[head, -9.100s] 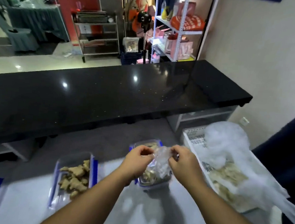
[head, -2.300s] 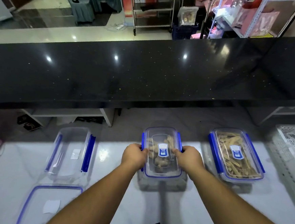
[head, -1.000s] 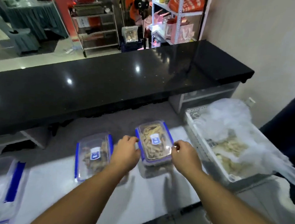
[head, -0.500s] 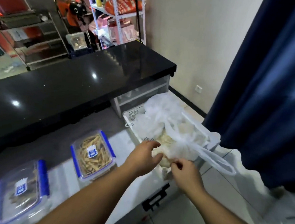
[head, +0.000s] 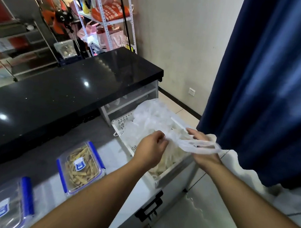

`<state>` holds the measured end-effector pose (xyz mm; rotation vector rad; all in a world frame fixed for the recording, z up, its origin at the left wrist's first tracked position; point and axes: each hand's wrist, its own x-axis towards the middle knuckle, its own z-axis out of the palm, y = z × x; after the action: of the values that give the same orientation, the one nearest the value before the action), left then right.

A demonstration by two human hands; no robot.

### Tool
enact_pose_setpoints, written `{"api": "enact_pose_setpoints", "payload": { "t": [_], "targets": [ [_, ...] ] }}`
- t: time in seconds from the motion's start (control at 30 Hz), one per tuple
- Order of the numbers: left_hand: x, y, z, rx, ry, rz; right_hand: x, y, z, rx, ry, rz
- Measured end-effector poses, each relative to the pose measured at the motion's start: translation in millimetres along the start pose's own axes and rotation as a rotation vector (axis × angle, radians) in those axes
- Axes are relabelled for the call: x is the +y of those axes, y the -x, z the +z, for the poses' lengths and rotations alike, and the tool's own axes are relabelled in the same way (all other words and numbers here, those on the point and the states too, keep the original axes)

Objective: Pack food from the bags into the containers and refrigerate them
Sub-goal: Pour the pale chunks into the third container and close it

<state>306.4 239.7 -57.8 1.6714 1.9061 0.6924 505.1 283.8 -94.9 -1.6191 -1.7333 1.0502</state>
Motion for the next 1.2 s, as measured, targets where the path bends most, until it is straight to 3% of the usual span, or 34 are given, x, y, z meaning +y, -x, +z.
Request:
{"api": "enact_pose_setpoints", "payload": {
  "t": [0.07,0.13,0.4,0.63,0.83,0.93,1.03,1.2],
  "targets": [
    [3,-4,-9,0.003,0.05,0.012,-18,-8,-4,-0.162,0.092,-0.116],
    [8,-8,-20,0.007,0.109,0.034,-37,-12,-3,-0.185,0.174,-0.14],
    [28,-7,-84,0.292,0.289,-0.002,-101,-13,-21,0.108,0.123,-0.385],
    [-7,20,-159,0.522,0.419,-0.127,-170,-2,-10,0.185,-0.011,-0.549],
    [-39,81,-214,0.484,0.557,-0.21,-224,31,58,-0.076,0.048,-0.688],
    [-68,121,-238,0.466,0.496,-0.203,-242,55,108,-0.117,0.079,-0.739],
    [-109,164,-265,0.608,0.282,-0.24,-261,78,156,-0.191,-0.046,-0.67],
    [-180,253,-312,0.886,0.268,-0.411,-296,134,229,-0.314,-0.208,-0.636]
  ]
}}
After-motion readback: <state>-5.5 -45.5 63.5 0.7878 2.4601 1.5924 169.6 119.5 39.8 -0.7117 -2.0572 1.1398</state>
